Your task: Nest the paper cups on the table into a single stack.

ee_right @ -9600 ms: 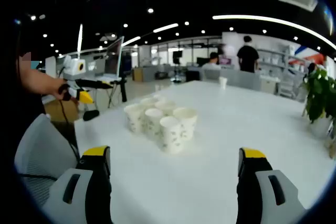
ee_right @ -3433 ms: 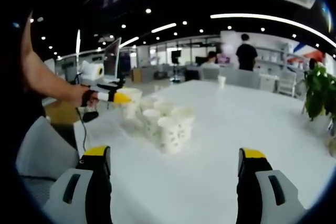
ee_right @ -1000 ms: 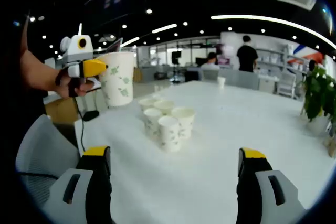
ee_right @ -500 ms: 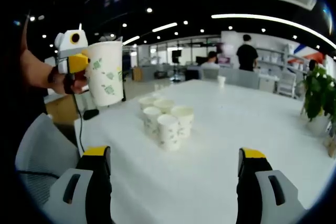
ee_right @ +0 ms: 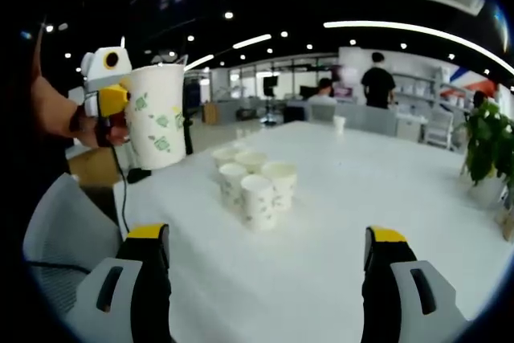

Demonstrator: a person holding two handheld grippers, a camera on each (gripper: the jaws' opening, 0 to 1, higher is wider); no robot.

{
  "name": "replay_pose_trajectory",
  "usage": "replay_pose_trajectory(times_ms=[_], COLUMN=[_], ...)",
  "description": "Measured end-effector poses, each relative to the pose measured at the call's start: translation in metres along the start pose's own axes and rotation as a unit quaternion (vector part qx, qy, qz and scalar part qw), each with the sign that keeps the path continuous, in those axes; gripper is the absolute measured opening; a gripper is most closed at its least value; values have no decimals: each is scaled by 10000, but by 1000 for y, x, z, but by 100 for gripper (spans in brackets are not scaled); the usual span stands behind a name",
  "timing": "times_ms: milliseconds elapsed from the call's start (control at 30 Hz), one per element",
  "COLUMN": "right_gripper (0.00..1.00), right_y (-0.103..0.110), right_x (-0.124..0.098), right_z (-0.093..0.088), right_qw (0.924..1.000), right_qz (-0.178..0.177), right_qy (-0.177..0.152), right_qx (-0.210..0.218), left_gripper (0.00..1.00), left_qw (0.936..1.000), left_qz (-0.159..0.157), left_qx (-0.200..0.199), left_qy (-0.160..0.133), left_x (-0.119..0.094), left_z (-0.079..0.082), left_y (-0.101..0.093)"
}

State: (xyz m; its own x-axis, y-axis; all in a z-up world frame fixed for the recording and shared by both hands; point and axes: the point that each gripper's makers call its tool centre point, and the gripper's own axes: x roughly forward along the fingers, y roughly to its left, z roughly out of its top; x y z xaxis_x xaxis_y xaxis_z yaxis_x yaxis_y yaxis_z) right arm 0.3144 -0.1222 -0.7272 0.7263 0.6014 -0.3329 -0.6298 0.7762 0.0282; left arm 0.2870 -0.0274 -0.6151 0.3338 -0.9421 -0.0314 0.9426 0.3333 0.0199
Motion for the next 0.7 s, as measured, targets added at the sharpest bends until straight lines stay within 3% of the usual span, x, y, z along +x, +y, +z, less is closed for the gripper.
replay_pose_trajectory(times_ms=[633, 700], right_gripper=[100, 100], right_y=[0, 1], right_x=[-1, 0], right_z=[-2, -3], right_qw=[10000, 10000], right_qz=[-39, -37], right_qy=[18, 34], right_qx=[50, 53], left_gripper=[36, 36], left_qw=[9999, 9996], left_qz=[-130, -67], left_qx=[14, 198], left_qy=[70, 164], left_x=[0, 0], left_z=[-35, -46], left_y=[-5, -2])
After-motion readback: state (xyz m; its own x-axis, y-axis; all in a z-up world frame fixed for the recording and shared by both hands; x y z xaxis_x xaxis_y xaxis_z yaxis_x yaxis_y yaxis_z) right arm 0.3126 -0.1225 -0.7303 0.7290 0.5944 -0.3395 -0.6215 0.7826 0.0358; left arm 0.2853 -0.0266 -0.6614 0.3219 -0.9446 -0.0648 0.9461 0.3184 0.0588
